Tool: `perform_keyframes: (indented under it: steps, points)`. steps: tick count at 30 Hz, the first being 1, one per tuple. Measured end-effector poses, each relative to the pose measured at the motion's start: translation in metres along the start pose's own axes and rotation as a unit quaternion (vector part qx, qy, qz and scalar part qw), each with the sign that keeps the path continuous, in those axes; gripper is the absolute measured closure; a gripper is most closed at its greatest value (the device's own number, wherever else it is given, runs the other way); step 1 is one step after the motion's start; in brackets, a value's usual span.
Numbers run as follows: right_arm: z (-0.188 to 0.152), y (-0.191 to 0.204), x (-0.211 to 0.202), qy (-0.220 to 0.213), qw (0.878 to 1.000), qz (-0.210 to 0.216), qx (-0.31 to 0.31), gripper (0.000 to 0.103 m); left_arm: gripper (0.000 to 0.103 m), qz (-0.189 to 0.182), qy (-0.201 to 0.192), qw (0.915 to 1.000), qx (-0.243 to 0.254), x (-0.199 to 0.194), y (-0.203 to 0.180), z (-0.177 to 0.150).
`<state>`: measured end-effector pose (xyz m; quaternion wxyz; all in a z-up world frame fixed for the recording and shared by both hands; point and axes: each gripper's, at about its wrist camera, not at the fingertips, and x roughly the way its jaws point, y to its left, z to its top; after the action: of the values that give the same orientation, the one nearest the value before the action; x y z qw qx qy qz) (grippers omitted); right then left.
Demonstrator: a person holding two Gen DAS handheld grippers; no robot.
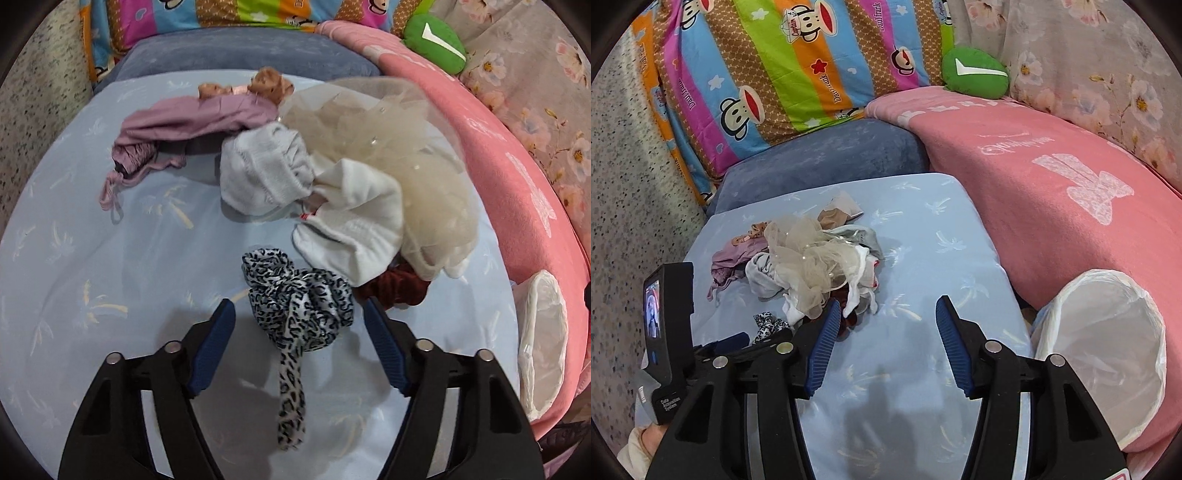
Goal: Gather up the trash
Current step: 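Grasp the leopard-print scarf with the left tool while the right tool grasps the sheer beige fabric, then carry the scarf and sheer fabric over the white bin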
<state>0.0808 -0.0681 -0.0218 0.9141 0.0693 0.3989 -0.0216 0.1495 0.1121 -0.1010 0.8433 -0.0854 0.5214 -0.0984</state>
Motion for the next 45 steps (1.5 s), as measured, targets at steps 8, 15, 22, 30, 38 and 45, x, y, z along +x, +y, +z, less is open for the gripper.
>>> perform_keyframes:
  steps: [8,15,22,30,38,45]
  points:
    - [0.009,0.029,0.032,0.019,0.999,0.02,-0.015,0.05,0.088,-0.041,0.018,0.9989,-0.013,0.001,0.014,0.001]
    - [0.022,0.054,0.062,0.03,0.999,0.039,-0.024,0.05,0.091,-0.042,-0.009,0.9989,-0.019,-0.022,0.032,0.007]
    - [0.03,0.071,0.093,0.042,0.998,0.044,-0.028,0.051,0.091,-0.036,-0.034,0.9984,-0.027,-0.035,0.049,0.02]
    - [0.028,0.07,0.104,0.059,0.997,0.054,-0.016,0.098,0.091,-0.027,-0.047,0.9983,-0.023,-0.037,0.038,0.031]
    - [0.037,0.061,0.062,0.017,0.998,0.055,-0.006,0.101,0.091,-0.035,-0.058,0.9977,-0.008,-0.051,0.024,0.032]
    - [0.049,0.047,0.01,-0.03,0.998,0.056,0.004,0.101,0.091,-0.043,-0.077,0.9961,0.011,-0.071,0.002,0.03]
